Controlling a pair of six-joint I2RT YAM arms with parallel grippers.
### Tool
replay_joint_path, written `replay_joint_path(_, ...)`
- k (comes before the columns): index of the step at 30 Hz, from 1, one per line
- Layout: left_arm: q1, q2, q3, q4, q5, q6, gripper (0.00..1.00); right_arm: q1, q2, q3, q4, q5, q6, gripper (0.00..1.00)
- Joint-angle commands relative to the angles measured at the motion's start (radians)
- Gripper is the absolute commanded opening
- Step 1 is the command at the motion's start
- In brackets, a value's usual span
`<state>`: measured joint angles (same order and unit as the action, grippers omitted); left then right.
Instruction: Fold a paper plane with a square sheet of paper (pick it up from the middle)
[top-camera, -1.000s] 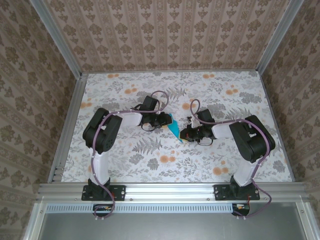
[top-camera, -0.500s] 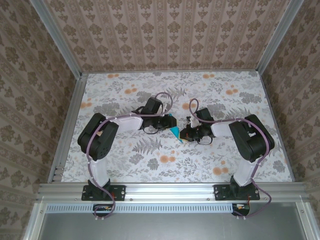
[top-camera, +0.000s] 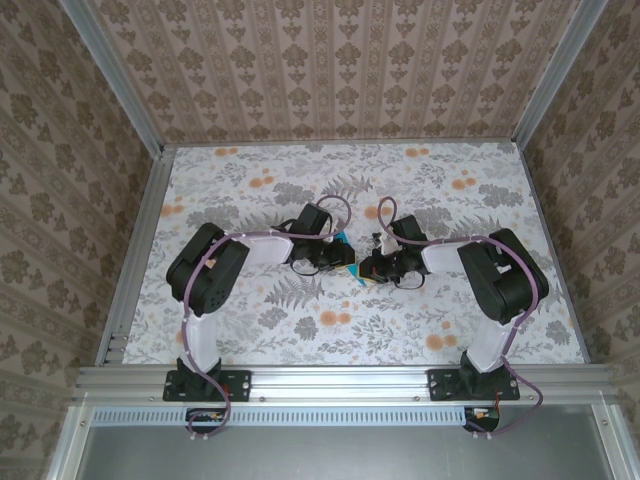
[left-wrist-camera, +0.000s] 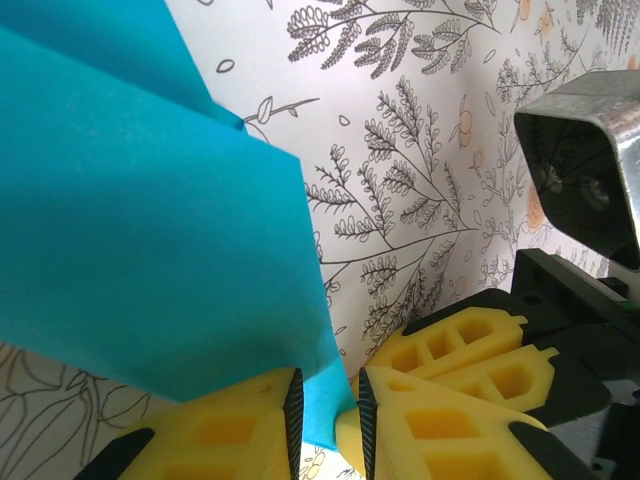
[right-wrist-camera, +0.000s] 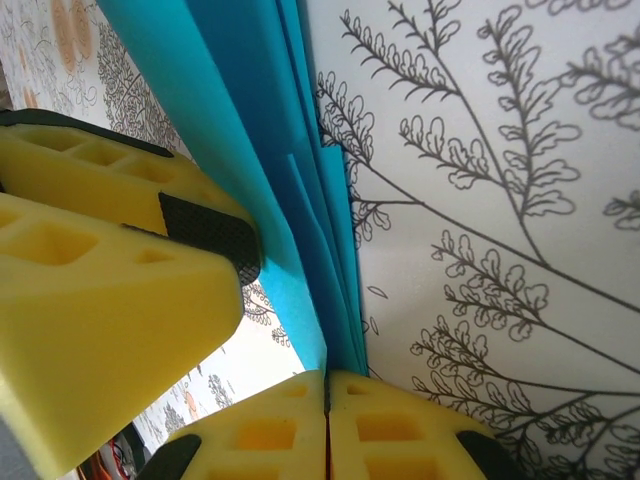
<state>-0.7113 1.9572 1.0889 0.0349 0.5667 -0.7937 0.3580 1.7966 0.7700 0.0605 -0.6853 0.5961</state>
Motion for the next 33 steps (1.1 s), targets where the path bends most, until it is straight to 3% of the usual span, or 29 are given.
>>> replay_joint_path(1, 0.003, 0.023, 0.026, -0.056, -0.038, -0.019, 0.24, 0.008, 0.021, -0.014, -0.120, 0.075, -0.036, 0.10)
replay_joint_path(10, 0.012, 0.035, 0.017, -0.077, -0.056, -0.026, 0.24, 0.008, -0.055, -0.007, -0.169, 0.029, -0.057, 0.17)
replay_joint_path(24, 0.022, 0.043, 0.006, -0.083, -0.064, -0.039, 0.24, 0.019, -0.019, 0.000, -0.257, 0.056, -0.110, 0.08)
replay_joint_path(33, 0.023, 0.039, 0.001, -0.082, -0.056, -0.038, 0.23, 0.022, -0.136, 0.026, -0.222, 0.048, -0.073, 0.19)
